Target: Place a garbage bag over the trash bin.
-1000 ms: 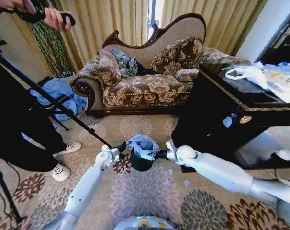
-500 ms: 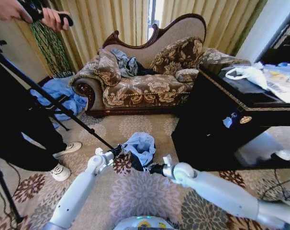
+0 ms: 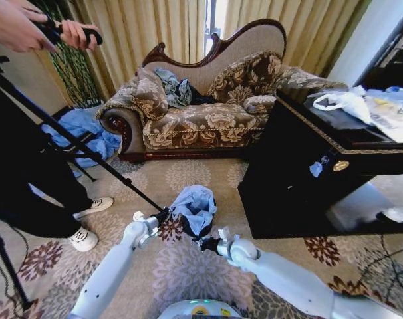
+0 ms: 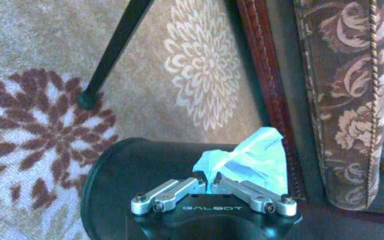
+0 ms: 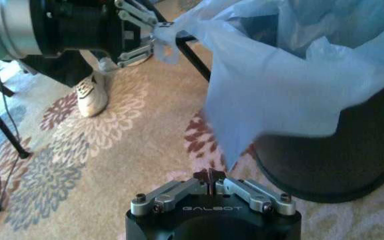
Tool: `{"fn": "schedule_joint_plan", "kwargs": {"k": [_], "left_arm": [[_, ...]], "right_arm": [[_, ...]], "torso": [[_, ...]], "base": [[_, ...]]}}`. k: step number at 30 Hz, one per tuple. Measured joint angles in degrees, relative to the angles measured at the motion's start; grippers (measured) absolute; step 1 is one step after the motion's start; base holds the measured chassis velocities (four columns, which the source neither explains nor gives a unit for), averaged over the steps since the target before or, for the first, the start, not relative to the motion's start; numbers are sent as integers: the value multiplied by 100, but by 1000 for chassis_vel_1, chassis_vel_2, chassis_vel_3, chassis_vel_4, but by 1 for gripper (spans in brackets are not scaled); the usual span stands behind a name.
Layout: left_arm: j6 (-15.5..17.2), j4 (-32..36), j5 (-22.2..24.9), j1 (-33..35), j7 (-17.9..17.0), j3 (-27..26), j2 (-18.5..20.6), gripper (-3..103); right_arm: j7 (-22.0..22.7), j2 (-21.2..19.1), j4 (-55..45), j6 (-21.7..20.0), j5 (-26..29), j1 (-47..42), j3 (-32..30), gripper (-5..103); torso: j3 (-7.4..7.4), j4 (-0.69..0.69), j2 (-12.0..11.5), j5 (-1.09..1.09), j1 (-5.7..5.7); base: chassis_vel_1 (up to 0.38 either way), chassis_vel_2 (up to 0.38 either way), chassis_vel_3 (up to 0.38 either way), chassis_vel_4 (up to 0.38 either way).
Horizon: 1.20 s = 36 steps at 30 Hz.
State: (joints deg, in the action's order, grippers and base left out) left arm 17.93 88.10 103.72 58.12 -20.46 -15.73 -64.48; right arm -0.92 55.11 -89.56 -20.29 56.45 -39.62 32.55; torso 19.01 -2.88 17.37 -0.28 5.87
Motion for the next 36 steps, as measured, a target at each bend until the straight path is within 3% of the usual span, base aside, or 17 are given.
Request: {"fn": "schedule_joint_plan", "kwargs": {"k": [7,10,12,13,15,16,19,21,27,30,31,36], "left_arm": [[-6,24,-2,-10,1,4,-21,0],[-7,21,2,-69,0,22,-20,0],[-7,9,2,-95,0,30,-24,0],[-7,-3,2,-108,0,35,-33,0],[-8,-31,0,-127,0,47,-58,0],[-8,-31,0,-127,0,47,-58,0],[-9,-48,-20,-133,0,55,-95,0],[-9,-49,-25,-133,0,54,-97,0],[-11,-67,-34,-136,4,71,-100,0],[-11,-71,-37,-138,4,83,-111,0],[-11,-71,-39,-138,4,89,-119,0],[-11,-86,-47,-152,6,104,-139,0]], "right_arm": [[136,-614,-877,-2,64,-6,2,-1],[142,-947,-1453,32,-80,78,83,10],[140,-1052,-1691,45,-133,174,133,10],[139,-1093,-1819,47,-152,254,170,21],[123,-1070,-1877,83,-247,417,247,32],[123,-1070,-1877,83,-247,417,247,32],[39,-747,-1373,369,-840,591,355,48],[23,-687,-1264,417,-956,615,365,48],[-202,-603,-896,443,-1869,814,388,76],[-233,-709,-1007,298,-2005,867,395,81],[-257,-767,-1057,271,-2111,903,394,91],[-273,-814,-1087,355,-2369,992,394,99]], "torso": [[0,0,0,0,0],[0,-2,0,0,0],[0,-2,0,0,-1],[0,-2,0,-1,-1],[0,-1,0,-1,0],[0,-1,0,-1,0],[0,0,0,1,0],[0,0,0,1,0],[0,0,0,0,0],[0,-1,0,-1,0],[0,-1,0,-1,-1],[0,-1,0,0,0]], "base": [[0,0,0,0],[0,0,0,0],[0,0,0,0],[0,0,0,0],[0,0,0,0],[0,0,0,0],[0,0,0,0],[0,0,0,0],[0,0,0,0],[0,0,0,0],[0,0,0,0],[0,0,0,0]]}}
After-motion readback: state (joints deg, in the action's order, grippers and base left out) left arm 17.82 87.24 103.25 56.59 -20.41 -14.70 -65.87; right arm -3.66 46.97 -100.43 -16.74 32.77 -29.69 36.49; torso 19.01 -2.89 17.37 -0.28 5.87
